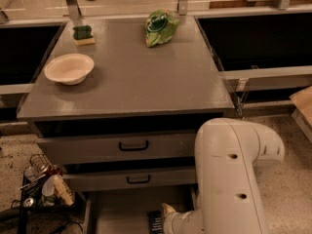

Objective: Pick rxbar blueberry from bottom drawer and place on counter

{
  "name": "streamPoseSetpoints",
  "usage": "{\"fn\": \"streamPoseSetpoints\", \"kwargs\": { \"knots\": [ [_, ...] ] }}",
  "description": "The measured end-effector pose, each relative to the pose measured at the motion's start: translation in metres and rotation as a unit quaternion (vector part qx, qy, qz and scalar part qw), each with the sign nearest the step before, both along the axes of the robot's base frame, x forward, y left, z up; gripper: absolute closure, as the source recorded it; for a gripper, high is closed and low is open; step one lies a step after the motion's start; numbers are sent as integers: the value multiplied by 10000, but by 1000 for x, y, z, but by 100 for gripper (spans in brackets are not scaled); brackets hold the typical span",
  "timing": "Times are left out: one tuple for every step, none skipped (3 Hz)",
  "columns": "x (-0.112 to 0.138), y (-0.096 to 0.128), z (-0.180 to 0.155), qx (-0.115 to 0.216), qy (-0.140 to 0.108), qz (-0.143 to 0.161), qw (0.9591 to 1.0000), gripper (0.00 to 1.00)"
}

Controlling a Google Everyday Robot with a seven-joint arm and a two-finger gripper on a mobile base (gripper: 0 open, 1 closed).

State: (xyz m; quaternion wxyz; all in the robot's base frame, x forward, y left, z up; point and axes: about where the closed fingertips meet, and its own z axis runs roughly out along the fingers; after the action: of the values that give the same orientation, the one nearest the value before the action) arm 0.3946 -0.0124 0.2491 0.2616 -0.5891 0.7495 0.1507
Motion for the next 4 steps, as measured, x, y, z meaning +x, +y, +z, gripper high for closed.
{"fn": "streamPoseSetpoints", "kwargs": {
  "knots": [
    [2, 9, -32, 51, 187, -2, 9998, 0],
    [2, 9, -32, 52, 188, -3, 9998, 0],
    [5, 10, -41, 142, 227, -95, 9996, 0],
    [18, 15, -64, 190, 358, -183, 9990, 0]
  ]
}}
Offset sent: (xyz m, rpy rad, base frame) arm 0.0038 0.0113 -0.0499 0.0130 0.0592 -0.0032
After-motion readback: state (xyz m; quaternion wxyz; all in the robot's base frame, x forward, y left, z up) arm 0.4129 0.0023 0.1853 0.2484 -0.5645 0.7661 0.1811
